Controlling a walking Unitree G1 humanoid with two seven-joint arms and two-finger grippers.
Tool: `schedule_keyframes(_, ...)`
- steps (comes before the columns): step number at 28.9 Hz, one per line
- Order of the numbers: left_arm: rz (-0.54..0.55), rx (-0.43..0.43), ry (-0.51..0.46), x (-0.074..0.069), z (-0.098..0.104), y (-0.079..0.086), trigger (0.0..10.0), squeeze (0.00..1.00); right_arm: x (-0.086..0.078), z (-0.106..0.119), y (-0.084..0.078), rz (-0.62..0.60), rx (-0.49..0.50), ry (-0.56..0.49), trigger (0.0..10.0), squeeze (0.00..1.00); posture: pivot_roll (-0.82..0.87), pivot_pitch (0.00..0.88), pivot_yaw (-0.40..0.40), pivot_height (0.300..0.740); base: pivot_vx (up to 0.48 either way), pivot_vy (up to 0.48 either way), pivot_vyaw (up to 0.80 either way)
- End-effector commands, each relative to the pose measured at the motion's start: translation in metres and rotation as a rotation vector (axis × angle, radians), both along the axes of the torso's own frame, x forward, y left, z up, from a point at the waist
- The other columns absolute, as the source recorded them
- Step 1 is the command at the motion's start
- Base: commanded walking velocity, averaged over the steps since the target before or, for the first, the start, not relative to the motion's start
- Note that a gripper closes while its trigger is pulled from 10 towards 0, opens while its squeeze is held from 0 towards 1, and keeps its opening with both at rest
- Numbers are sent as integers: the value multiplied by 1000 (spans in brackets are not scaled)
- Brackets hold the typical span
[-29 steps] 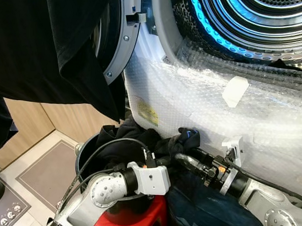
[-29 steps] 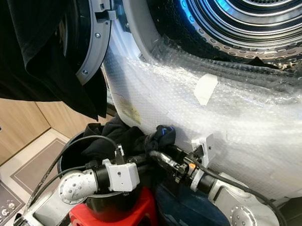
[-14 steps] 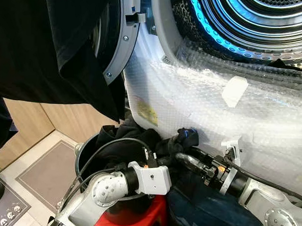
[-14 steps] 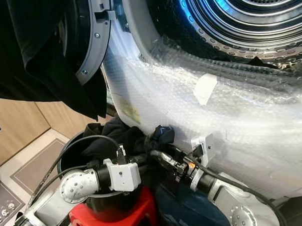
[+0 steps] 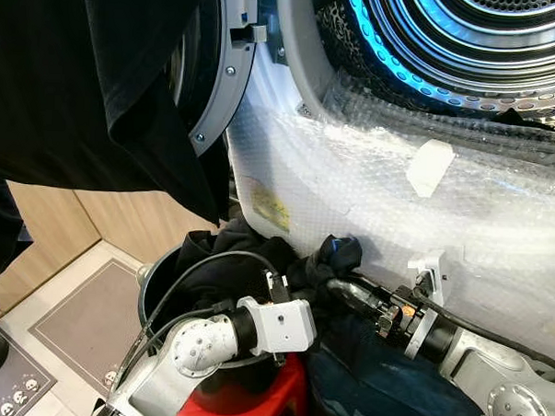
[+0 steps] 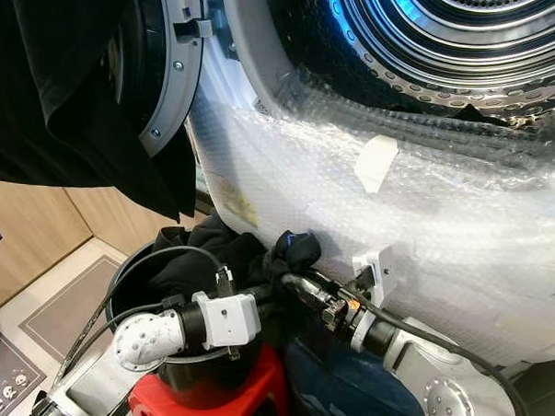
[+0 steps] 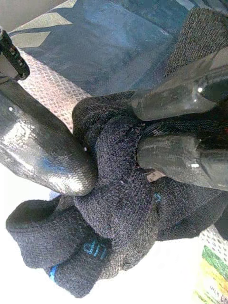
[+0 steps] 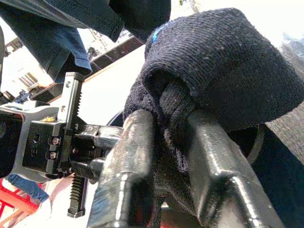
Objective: Clothes washing
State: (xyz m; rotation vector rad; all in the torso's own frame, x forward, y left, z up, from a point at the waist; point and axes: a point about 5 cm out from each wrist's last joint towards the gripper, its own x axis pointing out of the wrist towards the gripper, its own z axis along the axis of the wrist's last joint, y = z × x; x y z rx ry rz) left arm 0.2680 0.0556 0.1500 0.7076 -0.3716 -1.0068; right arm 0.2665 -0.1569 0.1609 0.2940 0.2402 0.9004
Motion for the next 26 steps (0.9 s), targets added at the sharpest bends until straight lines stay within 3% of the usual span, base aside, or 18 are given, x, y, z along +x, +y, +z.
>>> schedule_keyframes(1, -29, 13, 10, -2, 0, -3, 10000, 0, -4, 9, 7, 31, 13, -39, 0, 0, -68, 81, 69, 740, 0, 0, 0)
schedule_keyframes(26, -32, -9, 90, -5, 0, -4, 10000, 0, -6, 8, 12, 34, 30, -34, 0, 0, -65, 66, 73, 740, 0, 0, 0)
